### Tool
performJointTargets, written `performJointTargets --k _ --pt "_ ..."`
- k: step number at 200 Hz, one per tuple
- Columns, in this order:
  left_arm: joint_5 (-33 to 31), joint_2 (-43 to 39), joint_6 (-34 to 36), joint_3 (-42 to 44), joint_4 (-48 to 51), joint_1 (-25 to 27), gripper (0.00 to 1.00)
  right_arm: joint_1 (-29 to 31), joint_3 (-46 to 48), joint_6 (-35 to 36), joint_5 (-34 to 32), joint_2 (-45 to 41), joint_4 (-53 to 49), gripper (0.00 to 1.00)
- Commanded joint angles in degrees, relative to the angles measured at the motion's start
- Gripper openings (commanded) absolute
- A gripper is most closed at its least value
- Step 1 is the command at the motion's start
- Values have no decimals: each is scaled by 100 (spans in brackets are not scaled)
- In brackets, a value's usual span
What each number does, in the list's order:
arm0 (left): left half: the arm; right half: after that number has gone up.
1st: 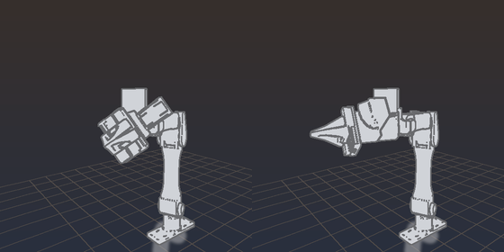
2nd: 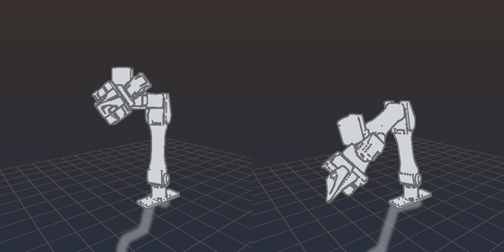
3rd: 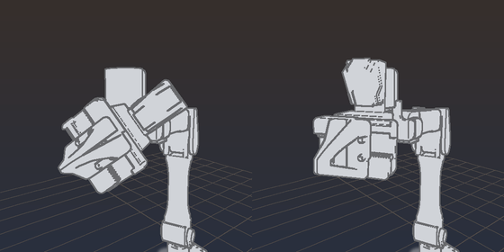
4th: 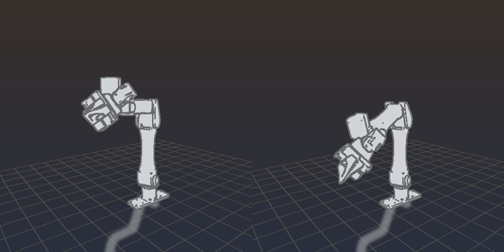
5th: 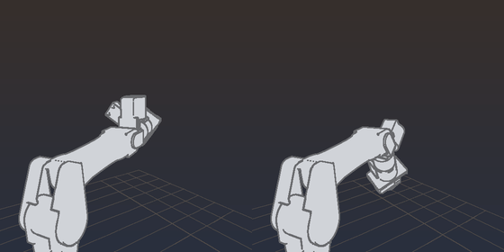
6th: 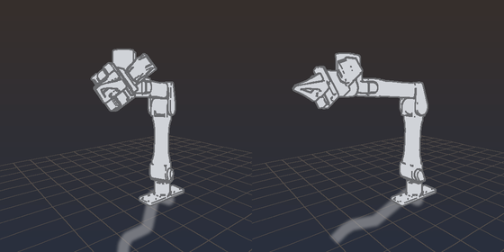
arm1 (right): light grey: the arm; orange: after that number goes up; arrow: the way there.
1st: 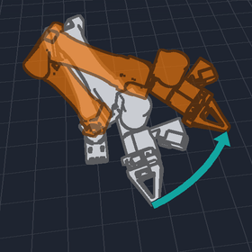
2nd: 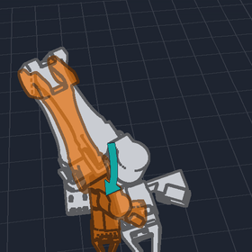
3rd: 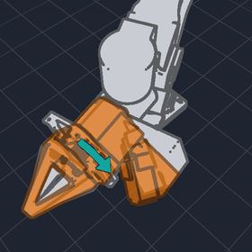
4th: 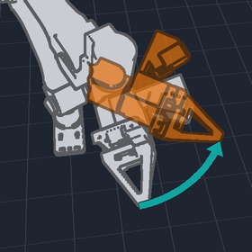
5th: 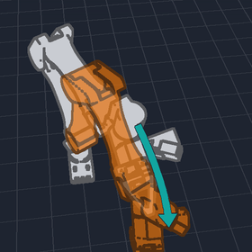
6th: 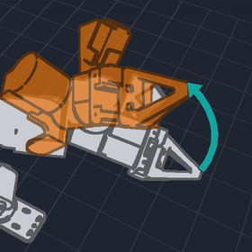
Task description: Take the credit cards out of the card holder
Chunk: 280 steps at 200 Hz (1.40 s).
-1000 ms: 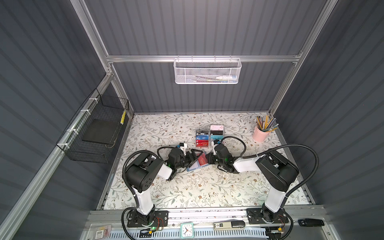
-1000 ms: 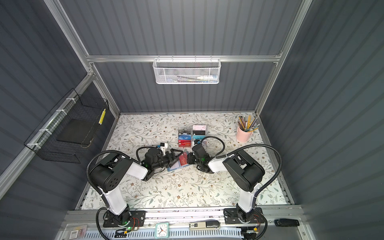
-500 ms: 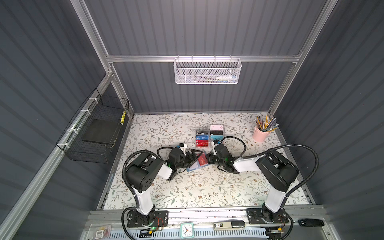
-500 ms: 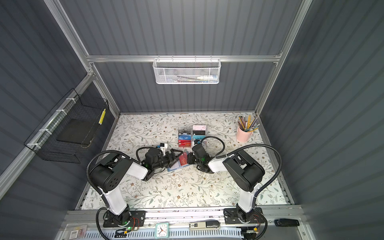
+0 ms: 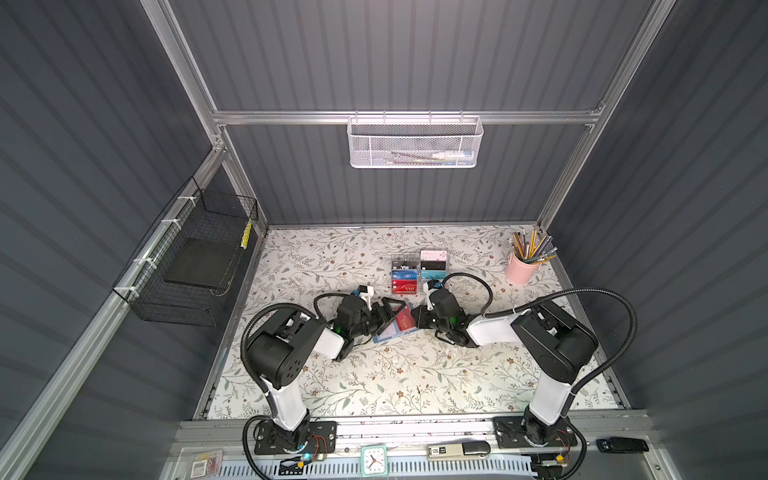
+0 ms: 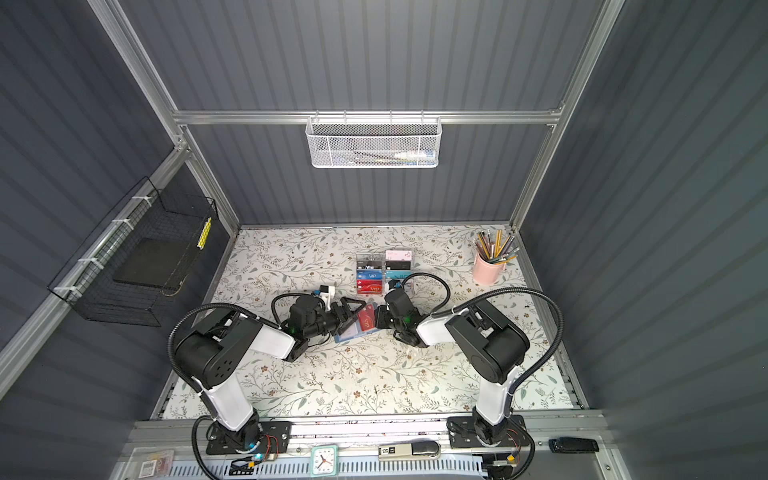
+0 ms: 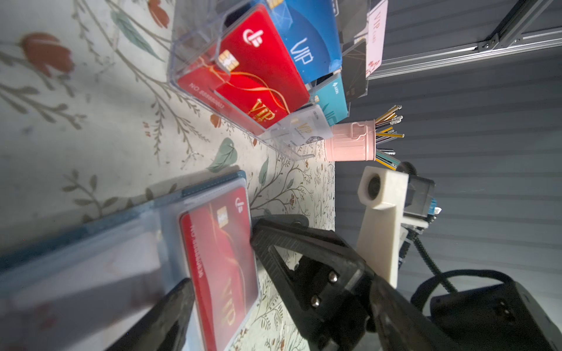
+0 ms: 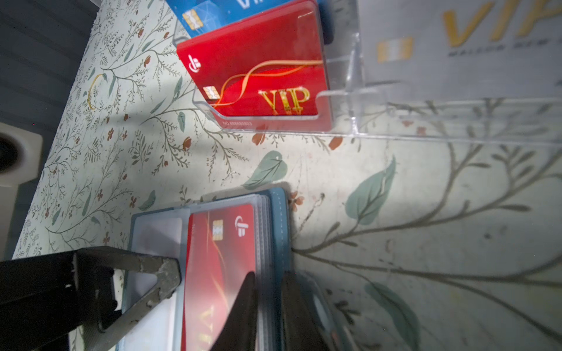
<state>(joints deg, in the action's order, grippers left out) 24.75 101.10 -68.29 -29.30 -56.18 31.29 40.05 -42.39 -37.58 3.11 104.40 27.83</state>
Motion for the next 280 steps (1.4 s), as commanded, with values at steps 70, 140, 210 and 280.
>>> performJointTargets --k 70,140,210,280 --pt "-132 -9 177 -50 258 31 91 82 286 -70 348 326 -911 18" --pt "-117 252 103 -122 88 30 91 86 341 -102 370 340 -832 18" --pt "-103 138 70 -87 23 44 91 82 346 -116 400 420 -771 18" --pt "-107 100 132 -107 82 44 91 82 336 -111 427 412 -777 18"
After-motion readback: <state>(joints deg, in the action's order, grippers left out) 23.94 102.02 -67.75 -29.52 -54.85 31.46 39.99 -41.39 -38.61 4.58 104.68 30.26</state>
